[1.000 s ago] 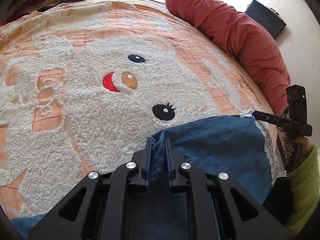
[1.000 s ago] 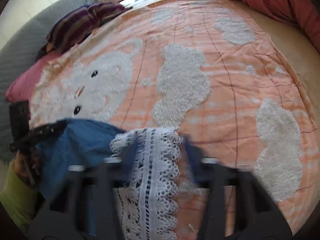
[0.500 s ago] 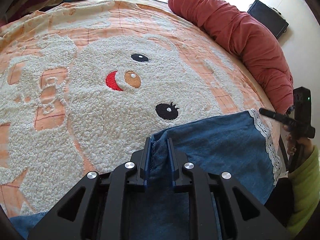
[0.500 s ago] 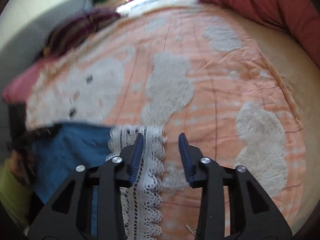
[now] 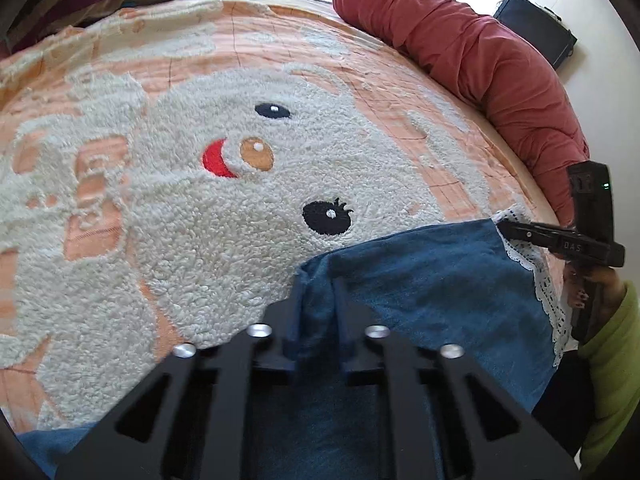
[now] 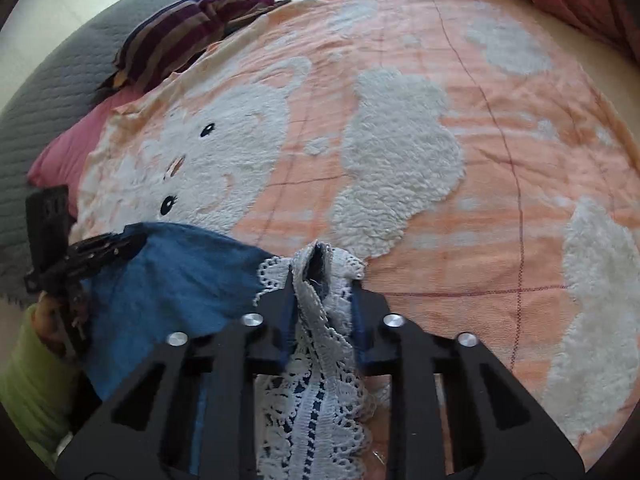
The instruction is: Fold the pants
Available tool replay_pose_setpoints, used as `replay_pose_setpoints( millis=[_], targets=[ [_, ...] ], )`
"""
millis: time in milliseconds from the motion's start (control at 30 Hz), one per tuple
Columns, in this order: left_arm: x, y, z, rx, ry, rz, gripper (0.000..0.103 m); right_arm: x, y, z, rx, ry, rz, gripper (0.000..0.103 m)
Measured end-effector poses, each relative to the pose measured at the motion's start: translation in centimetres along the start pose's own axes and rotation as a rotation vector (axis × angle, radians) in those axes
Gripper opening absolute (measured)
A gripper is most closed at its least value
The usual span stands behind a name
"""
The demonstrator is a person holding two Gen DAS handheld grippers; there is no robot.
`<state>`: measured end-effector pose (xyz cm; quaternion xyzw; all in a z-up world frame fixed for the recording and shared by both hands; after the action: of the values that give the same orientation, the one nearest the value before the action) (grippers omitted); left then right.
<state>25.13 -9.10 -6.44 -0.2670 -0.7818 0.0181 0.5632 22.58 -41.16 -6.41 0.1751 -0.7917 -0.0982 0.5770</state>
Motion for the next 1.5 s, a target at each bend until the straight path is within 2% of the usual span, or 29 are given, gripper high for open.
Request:
replay_pose_setpoints(
  millis=[133, 200, 300, 400, 467, 500, 533, 567, 600, 633, 667, 700, 800, 867, 967, 1000, 1033, 1100, 1167, 1267, 1300, 1367, 1400, 1433, 1467, 1500],
  targets=[
    [2.4, -1.3, -0.7, -0.060, -0.099, -0.034, 0.006, 2.9, 0.7, -0.6, 0.032, -0.120, 0.073, 0.012],
    [2.6, -1.8, -1.1, -0.082, -0.114, -0.067, 0.006, 3.3, 1.0, -1.7, 0.053, -0.146, 0.121, 0.012],
    [1.4, -1.4, -1.7, -0.075, -0.098, -0.108, 0.006, 2.3, 1.0, -3.2, 0.059, -0.129, 0.155, 0.012],
    [-1.0, 0.1, -1.8, -0.029, -0.057, -0.139, 0.007, -0.1, 1.0, -4.1, 0.090, -0.070, 0.203, 0.013],
    [-1.6, 0.7, -1.7, -0.006, -0.049, -0.124, 0.011, -1.8, 0.6, -4.2, 0.110, -0.027, 0.243, 0.017],
    [-1.4, 0.9, -1.7, 0.003, -0.055, -0.112, 0.011, -2.1, 0.5, -4.2, 0.110, -0.025, 0.248, 0.023],
    [-1.2, 1.0, -1.8, 0.008, -0.058, -0.105, 0.014, -1.9, 0.0, -4.1, 0.096, -0.049, 0.260, 0.036],
    [-1.0, 1.2, -1.9, 0.014, -0.063, -0.099, 0.016, -1.4, -0.4, -4.0, 0.077, -0.063, 0.272, 0.042],
    [-0.7, 1.4, -1.8, 0.029, -0.070, -0.101, 0.025, -0.6, -1.1, -3.9, 0.042, -0.085, 0.266, 0.046],
    [-0.4, 1.7, -1.6, 0.040, -0.068, -0.113, 0.036, 0.6, -1.7, -3.5, 0.004, -0.117, 0.231, 0.046],
    [0.0, 1.9, -1.4, 0.055, -0.061, -0.122, 0.039, 1.5, -1.9, -3.0, -0.016, -0.139, 0.218, 0.046],
    [0.5, 1.9, -1.3, 0.068, -0.060, -0.118, 0.041, 2.7, -2.2, -2.4, -0.037, -0.167, 0.208, 0.047],
    [3.2, 2.4, 0.1, 0.099, -0.093, -0.125, 0.050, 7.6, -1.6, 0.9, -0.052, -0.275, 0.188, 0.057],
    [4.9, 2.3, 1.3, 0.096, -0.104, -0.145, 0.051, 9.1, -1.1, 2.9, -0.054, -0.287, 0.157, 0.057],
    [7.3, 1.4, 3.2, 0.072, -0.130, -0.130, 0.052, 9.3, -0.7, 5.8, -0.050, -0.225, 0.095, 0.057],
    [8.1, 0.8, 4.1, 0.064, -0.141, -0.122, 0.061, 9.5, -0.5, 6.4, -0.039, -0.203, 0.102, 0.057],
    [8.4, 0.4, 4.8, 0.057, -0.147, -0.118, 0.063, 9.7, -0.2, 6.7, -0.027, -0.194, 0.110, 0.057],
    [9.0, -0.8, 6.3, 0.034, -0.151, -0.108, 0.063, 9.3, 0.6, 7.3, 0.020, -0.116, 0.108, 0.057],
    [9.3, -2.0, 8.2, -0.005, -0.151, -0.133, 0.063, 8.2, 1.3, 8.3, 0.075, -0.036, 0.094, 0.057],
    [8.7, -3.4, 10.8, -0.038, -0.126, -0.144, 0.063, 6.1, 1.0, 9.4, 0.079, 0.066, 0.118, 0.057],
    [8.5, -3.6, 11.3, -0.045, -0.118, -0.156, 0.063, 5.4, 0.7, 9.5, 0.064, 0.091, 0.109, 0.057],
    [7.6, -3.9, 12.3, -0.073, -0.093, -0.244, 0.065, 4.6, 0.2, 9.6, 0.043, 0.116, 0.083, 0.057],
    [7.2, -3.8, 12.7, -0.073, -0.080, -0.282, 0.071, 4.1, -0.2, 9.5, 0.028, 0.132, 0.057, 0.056],
    [6.3, -3.4, 12.9, -0.067, -0.054, -0.321, 0.071, 3.8, -0.4, 9.4, 0.015, 0.143, 0.051, 0.054],
    [5.6, -2.9, 13.1, -0.057, -0.032, -0.334, 0.071, 3.4, -0.6, 9.3, 0.010, 0.156, 0.047, 0.053],
    [4.8, -2.4, 13.3, -0.045, -0.015, -0.337, 0.073, 3.0, -0.5, 9.3, 0.017, 0.169, 0.047, 0.045]
  ],
)
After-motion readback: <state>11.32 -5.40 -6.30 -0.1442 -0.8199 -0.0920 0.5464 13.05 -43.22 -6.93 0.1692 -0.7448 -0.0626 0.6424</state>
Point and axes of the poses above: each gripper's, at about its wrist camera, not at the fingertips, and x roughly against the way its jaws point, y to its left, z to its underside, the point moved 2 cm from there along -x, roughly the way its jaws point, and after that the axes turned 10 degrees about y, right-handed, at the moved point
